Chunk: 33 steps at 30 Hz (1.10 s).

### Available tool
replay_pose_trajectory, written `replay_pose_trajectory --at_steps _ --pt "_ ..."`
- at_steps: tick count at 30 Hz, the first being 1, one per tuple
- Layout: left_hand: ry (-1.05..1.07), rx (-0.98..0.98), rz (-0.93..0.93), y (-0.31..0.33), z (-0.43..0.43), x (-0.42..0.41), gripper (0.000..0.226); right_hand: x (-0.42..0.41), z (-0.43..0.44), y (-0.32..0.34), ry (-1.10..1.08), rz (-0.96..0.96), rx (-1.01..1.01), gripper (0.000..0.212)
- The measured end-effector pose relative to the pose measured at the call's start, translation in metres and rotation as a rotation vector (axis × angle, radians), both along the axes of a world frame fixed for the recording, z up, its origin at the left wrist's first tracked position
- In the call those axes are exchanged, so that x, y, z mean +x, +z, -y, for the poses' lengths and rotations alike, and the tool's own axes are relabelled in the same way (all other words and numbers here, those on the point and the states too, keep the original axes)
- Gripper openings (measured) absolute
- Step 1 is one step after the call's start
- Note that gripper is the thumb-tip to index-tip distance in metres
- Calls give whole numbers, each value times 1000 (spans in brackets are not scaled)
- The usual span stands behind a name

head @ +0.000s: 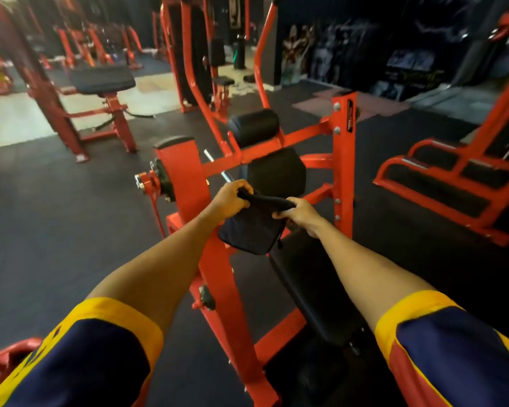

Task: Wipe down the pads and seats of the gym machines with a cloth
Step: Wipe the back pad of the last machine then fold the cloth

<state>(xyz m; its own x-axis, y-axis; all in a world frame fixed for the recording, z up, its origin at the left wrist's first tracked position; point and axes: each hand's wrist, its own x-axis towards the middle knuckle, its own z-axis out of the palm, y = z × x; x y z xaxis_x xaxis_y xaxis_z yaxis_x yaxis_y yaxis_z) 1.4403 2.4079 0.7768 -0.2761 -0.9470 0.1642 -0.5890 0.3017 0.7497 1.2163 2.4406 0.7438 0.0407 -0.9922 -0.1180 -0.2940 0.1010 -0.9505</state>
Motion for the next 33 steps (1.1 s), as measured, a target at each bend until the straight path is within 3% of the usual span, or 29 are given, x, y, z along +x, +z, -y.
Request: replay_pose_trajectory --at_steps 6,9,14,17,27,33 --pt "25 -155 9 68 40 4 37 -7 41 58 -85 -150 -214 41" --pt "22 -186 50 102 56 -2 27 -13 60 91 -104 -114 -289 46" --pt "23 -219 122 135 83 -6 24 -20 83 124 -89 -145 -346 48" --pt "11 -235 138 145 101 -9 27 -27 97 139 -54 -222 -349 36" --pt "-144 -238 198 163 183 -11 32 -24 157 143 -154 -327 -354 26" --pt "-298 -266 359 166 268 -2 34 5 215 118 -343 -309 -299 37"
